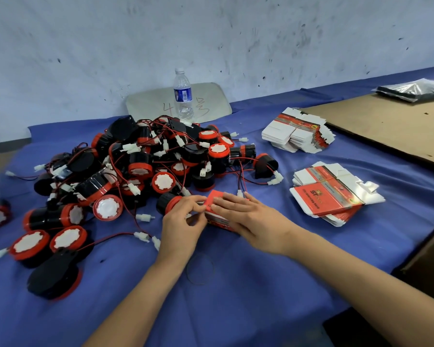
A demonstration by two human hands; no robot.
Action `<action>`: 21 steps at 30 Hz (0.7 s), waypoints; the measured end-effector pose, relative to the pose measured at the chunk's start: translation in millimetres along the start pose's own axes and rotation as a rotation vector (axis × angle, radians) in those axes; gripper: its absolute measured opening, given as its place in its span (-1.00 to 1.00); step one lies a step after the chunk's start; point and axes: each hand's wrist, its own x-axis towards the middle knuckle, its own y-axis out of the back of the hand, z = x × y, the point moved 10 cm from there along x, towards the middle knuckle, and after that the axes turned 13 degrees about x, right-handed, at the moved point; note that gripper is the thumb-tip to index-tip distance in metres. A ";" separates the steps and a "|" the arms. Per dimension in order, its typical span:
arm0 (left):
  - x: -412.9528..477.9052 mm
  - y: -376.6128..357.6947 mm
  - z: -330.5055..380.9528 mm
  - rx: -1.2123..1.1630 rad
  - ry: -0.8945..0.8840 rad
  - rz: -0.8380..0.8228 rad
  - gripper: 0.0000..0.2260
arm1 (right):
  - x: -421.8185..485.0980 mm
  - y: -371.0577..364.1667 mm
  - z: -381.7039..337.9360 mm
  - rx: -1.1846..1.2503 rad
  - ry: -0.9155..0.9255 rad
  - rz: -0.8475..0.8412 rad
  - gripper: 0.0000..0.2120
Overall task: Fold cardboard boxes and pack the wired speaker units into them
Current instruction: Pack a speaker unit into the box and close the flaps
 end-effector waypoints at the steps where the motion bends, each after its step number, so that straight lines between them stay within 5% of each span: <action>1: -1.3 0.2 0.6 0.005 -0.012 -0.005 -0.71 | -0.7 -3.8 0.6 -0.038 0.000 -0.054 -0.56; 7: 6.6 -5.8 9.7 0.100 -0.057 -0.060 -0.85 | 4.8 5.9 4.4 0.132 -0.036 -0.056 -0.57; 17: 5.8 -15.4 25.1 0.276 -0.189 -0.209 -0.88 | -0.6 -9.4 14.3 -0.026 -0.103 -0.144 -0.48; 21: -2.5 -21.7 20.8 0.291 -0.129 -0.183 -0.79 | -5.3 -12.2 9.0 -0.019 -0.058 -0.040 -0.36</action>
